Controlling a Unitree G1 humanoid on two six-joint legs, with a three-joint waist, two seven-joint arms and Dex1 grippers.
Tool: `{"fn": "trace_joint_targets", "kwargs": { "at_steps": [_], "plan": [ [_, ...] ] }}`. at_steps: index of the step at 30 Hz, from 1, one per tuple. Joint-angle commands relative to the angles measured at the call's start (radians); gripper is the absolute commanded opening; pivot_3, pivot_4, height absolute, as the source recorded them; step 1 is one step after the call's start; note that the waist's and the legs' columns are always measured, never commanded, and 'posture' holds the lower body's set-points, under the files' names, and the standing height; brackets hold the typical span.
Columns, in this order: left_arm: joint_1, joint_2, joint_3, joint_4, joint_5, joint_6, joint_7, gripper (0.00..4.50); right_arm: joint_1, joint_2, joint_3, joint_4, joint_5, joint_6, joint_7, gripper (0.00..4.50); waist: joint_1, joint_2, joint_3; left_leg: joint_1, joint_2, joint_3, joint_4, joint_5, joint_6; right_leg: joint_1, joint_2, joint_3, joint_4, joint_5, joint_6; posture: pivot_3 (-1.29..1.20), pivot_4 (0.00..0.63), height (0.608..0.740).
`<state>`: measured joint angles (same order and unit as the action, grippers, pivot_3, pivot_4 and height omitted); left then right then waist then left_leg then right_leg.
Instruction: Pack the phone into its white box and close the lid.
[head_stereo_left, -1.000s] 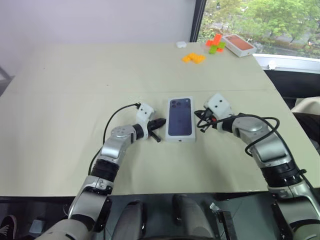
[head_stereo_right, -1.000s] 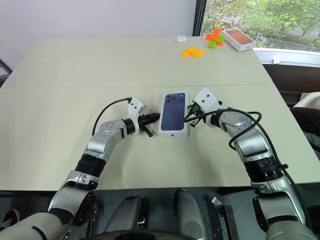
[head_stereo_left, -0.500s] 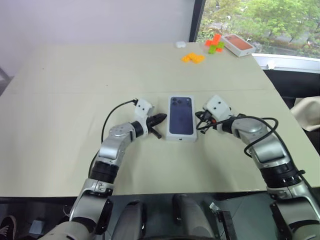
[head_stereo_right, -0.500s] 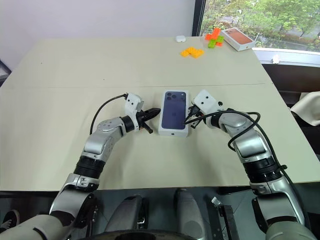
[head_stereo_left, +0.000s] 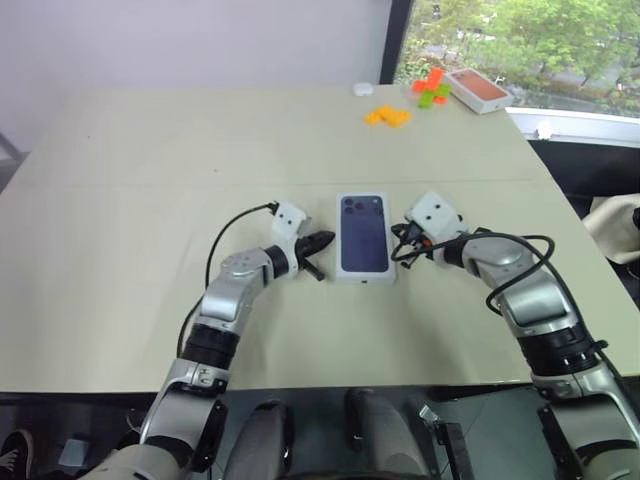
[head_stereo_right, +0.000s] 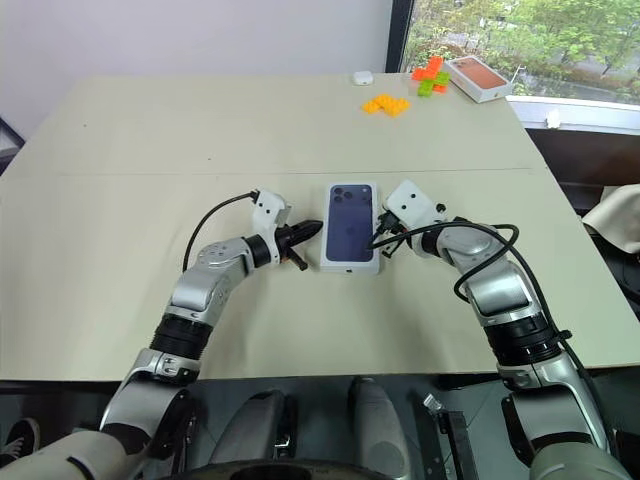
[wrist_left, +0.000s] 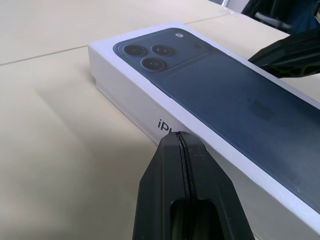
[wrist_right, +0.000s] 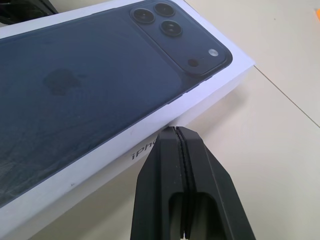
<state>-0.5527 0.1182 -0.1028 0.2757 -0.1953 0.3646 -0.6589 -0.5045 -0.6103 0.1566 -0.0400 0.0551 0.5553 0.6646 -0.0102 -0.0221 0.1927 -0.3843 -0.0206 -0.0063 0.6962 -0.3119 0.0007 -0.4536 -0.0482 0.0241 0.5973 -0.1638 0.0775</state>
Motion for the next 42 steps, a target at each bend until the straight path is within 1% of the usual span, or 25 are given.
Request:
{"fn": "trace_joint_targets", "kwargs": {
  "at_steps": [1, 17, 23, 27, 32, 35, 39, 42],
  "plan": [
    [-0.029, -0.017, -0.043, -0.017, 0.015, -0.039, -0.014, 0.0, -0.008, 0.017, -0.004, -0.017, -0.007, -0.013, -0.007, 0.02, 0.0, 0.0, 0.0, 0.0, 0.0, 0.0, 0.0, 0.0, 0.0, 0.0, 0.0, 0.0, 0.0, 0.0, 0.0, 0.0, 0.15, 0.74],
    [-0.023, -0.027, -0.035, -0.018, 0.01, -0.025, 0.0, 0.0, 0.003, 0.029, 0.031, 0.022, -0.07, -0.002, -0.003, 0.02, 0.001, 0.0, 0.0, 0.0, 0.0, 0.0, 0.0, 0.0, 0.0, 0.001, 0.0, 0.0, 0.0, 0.0, 0.0, 0.0, 0.15, 0.74],
    [0.006, -0.015, -0.045, -0.027, 0.018, -0.027, -0.006, 0.0, -0.008, 0.044, 0.029, 0.005, -0.066, 0.003, 0.0, 0.02, 0.0, 0.0, 0.0, 0.0, 0.0, 0.0, 0.0, 0.0, 0.0, 0.001, 0.0, 0.0, 0.0, 0.0, 0.0, 0.0, 0.15, 0.74],
    [0.018, 0.0, -0.032, -0.037, 0.011, -0.018, -0.004, 0.0, -0.015, 0.034, 0.025, 0.003, -0.074, -0.013, 0.003, 0.02, -0.001, 0.0, 0.0, 0.001, 0.0, 0.0, 0.0, 0.0, 0.0, 0.001, 0.0, 0.0, 0.0, 0.0, 0.0, 0.0, 0.15, 0.74],
    [0.026, 0.035, 0.005, -0.095, -0.023, 0.027, 0.002, 0.0, -0.043, 0.001, -0.022, 0.002, -0.054, -0.019, 0.028, 0.02, -0.003, 0.0, 0.0, 0.001, 0.0, 0.0, 0.0, 0.0, 0.0, 0.001, 0.0, 0.0, 0.0, 0.0, 0.0, 0.0, 0.15, 0.74],
    [0.01, 0.038, 0.039, -0.163, -0.078, 0.084, 0.007, 0.0, -0.064, 0.0, -0.07, -0.013, -0.002, -0.02, 0.054, 0.02, -0.002, 0.0, 0.0, 0.001, 0.0, -0.001, 0.0, 0.0, 0.0, 0.001, 0.0, 0.0, 0.0, 0.0, 0.0, 0.0, 0.15, 0.74],
    [-0.052, -0.008, 0.053, -0.207, -0.13, 0.128, 0.029, 0.0, -0.085, 0.035, -0.102, -0.007, 0.037, -0.034, 0.043, 0.02, 0.001, 0.0, 0.0, 0.001, 0.0, -0.001, 0.0, 0.0, 0.0, 0.002, 0.0, 0.0, 0.0, 0.0, 0.0, 0.0, 0.15, 0.74],
    [-0.104, -0.048, 0.019, -0.129, -0.094, 0.092, 0.043, 0.0, -0.094, 0.079, -0.05, 0.015, -0.006, -0.062, 0.008, 0.02, 0.001, 0.0, 0.0, 0.003, 0.0, -0.002, 0.0, 0.0, 0.0, 0.005, 0.0, -0.001, -0.001, 0.0, 0.0, 0.0, 0.15, 0.74]
  ]
}}
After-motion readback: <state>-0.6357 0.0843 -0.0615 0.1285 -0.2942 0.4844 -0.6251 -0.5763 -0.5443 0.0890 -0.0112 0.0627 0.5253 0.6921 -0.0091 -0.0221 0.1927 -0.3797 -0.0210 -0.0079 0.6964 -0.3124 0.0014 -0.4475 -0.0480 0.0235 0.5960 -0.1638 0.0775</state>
